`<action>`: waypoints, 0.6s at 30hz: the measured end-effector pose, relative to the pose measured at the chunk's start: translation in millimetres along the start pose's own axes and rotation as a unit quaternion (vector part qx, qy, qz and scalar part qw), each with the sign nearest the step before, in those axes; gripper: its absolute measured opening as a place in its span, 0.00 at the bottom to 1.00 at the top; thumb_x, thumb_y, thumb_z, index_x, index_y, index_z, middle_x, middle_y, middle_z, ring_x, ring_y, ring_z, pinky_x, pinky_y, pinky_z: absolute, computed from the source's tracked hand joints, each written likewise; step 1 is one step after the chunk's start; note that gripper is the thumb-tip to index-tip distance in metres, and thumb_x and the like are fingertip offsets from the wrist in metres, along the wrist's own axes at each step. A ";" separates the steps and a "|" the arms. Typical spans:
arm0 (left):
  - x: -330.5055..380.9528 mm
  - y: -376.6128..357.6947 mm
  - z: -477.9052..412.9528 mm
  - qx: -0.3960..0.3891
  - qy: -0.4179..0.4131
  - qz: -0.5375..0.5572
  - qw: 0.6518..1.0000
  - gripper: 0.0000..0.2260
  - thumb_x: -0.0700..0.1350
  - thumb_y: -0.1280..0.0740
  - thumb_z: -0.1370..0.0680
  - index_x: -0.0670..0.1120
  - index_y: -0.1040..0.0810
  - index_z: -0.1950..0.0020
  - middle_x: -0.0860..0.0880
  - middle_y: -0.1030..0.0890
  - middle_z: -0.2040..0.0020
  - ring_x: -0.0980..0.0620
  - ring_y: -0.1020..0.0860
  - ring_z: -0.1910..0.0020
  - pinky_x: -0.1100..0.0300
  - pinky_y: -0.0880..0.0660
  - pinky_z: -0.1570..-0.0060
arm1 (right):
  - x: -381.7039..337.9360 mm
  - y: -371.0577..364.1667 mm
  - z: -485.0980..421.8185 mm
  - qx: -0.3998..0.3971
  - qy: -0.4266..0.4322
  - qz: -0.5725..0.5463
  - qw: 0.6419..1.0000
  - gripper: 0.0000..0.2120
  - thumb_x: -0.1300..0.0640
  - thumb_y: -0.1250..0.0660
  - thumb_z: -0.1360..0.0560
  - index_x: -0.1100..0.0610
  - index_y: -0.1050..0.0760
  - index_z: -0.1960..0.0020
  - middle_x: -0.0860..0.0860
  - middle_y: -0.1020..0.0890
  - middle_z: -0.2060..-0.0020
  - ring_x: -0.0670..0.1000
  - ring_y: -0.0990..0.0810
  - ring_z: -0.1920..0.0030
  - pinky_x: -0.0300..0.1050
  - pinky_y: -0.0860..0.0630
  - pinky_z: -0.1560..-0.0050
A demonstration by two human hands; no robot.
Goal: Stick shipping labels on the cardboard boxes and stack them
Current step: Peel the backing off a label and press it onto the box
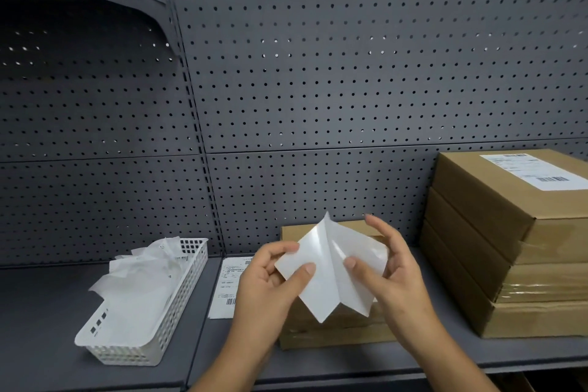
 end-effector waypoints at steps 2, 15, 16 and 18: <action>-0.6 5.7 -2.5 0.003 0.010 0.035 0.999 0.22 0.33 0.25 0.25 0.49 0.21 0.35 0.45 0.13 0.44 0.47 0.14 0.46 0.51 0.18 0.46 | 1.4 -0.5 -3.5 0.026 -0.008 -0.023 0.999 0.30 0.67 0.24 0.28 0.44 0.25 0.32 0.53 0.15 0.47 0.56 0.15 0.46 0.57 0.17 0.44; 8.3 87.7 -7.2 0.083 0.017 0.014 0.996 0.23 0.33 0.26 0.24 0.49 0.24 0.33 0.46 0.12 0.45 0.47 0.13 0.45 0.57 0.16 0.49 | -4.3 2.0 -20.5 0.064 -0.016 -0.069 0.995 0.17 0.65 0.25 0.27 0.54 0.19 0.40 0.59 0.12 0.55 0.54 0.12 0.58 0.44 0.15 0.61; 8.4 96.5 -6.5 0.090 0.013 0.013 0.996 0.22 0.33 0.25 0.24 0.49 0.23 0.33 0.45 0.12 0.45 0.46 0.13 0.45 0.57 0.16 0.49 | -5.2 1.7 -22.2 0.065 -0.014 -0.063 0.996 0.16 0.65 0.25 0.27 0.54 0.18 0.41 0.59 0.12 0.54 0.55 0.12 0.58 0.44 0.15 0.61; 9.5 113.1 -4.9 0.114 0.007 0.007 0.993 0.21 0.34 0.25 0.24 0.49 0.22 0.34 0.45 0.12 0.46 0.46 0.13 0.46 0.59 0.16 0.52 | -6.1 3.2 -26.5 0.087 -0.009 -0.060 0.994 0.14 0.64 0.25 0.27 0.54 0.18 0.42 0.62 0.13 0.50 0.55 0.13 0.56 0.43 0.15 0.61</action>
Point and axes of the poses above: each hand's wrist, its own z-axis away from the middle knuckle, its own y-axis out of the back of the hand, x = y × z, the point moved 3 cm from there along -z, towards the middle knuckle
